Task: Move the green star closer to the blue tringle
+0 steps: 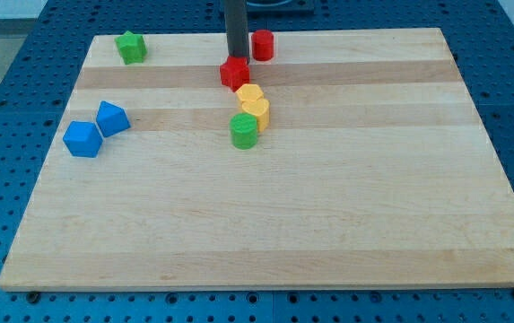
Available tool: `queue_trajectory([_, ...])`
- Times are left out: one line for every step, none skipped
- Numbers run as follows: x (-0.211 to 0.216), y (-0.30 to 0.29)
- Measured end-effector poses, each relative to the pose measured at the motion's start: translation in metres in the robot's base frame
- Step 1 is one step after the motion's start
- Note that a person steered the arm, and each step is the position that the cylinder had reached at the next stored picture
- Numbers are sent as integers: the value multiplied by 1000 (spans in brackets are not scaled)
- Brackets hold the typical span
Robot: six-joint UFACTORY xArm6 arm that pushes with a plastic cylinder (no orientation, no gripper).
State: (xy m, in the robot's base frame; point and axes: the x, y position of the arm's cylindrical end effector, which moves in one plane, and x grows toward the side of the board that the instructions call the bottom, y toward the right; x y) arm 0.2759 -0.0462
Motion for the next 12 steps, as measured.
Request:
queue_trajectory([30, 0])
queue_trajectory([61, 0])
queue_trajectory([86, -5])
queue_trajectory([110, -9])
queue_trajectory([137, -9])
queue_trajectory([159, -9])
queue_trajectory([182, -7])
queue_trajectory([183, 15])
queue_trajectory([171, 42])
queue_trajectory([144, 61])
queue_trajectory([122, 76])
queue_trajectory([106, 108])
